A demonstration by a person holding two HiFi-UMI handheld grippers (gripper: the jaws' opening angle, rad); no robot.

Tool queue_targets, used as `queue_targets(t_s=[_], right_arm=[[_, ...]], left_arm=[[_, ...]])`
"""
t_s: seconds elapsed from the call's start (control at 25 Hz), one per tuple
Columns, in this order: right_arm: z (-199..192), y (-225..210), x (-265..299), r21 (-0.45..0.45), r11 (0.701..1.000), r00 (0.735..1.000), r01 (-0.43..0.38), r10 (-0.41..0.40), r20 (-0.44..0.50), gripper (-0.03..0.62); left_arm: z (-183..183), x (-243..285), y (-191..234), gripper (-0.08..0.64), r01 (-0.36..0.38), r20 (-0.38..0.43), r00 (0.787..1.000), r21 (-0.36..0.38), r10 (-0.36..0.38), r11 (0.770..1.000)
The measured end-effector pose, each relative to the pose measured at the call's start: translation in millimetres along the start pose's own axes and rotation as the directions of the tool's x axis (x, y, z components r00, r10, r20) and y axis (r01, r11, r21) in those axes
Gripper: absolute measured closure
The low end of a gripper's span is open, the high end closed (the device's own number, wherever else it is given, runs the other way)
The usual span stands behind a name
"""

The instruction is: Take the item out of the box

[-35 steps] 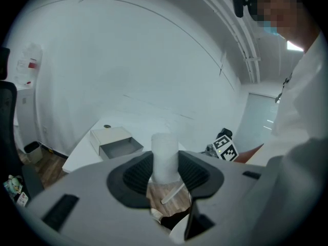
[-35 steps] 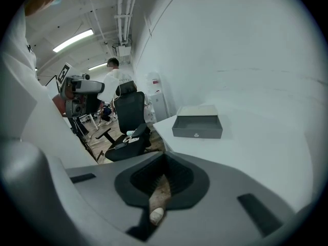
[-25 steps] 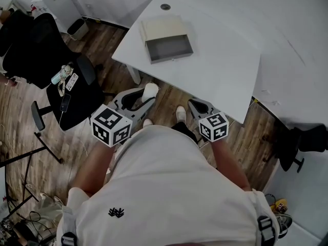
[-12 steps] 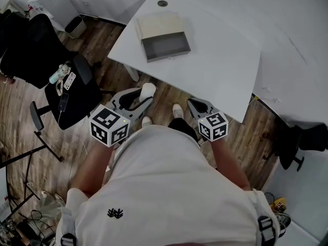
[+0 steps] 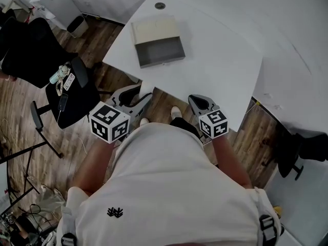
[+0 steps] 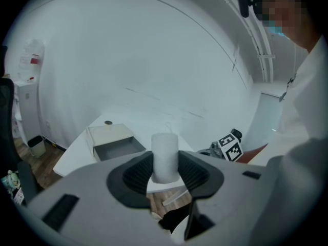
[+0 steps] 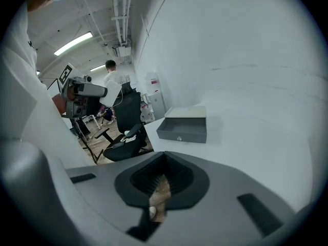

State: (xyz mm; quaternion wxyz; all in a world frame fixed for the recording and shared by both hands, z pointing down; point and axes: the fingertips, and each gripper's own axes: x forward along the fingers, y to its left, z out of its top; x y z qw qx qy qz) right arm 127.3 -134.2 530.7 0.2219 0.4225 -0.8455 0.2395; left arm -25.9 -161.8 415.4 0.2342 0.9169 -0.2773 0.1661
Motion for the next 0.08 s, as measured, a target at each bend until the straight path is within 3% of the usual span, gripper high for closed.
queue_targets(t_s=[0.08], right_arm=[[4.0,-10.4,0.8,-0.003,1.000,1.000,-0.007,0.007,0.000,0.586]], left_arm=[[3.9,10.2,4.0,0.397,-0.015,0.004,1.000,-0.012,0.015,1.000]])
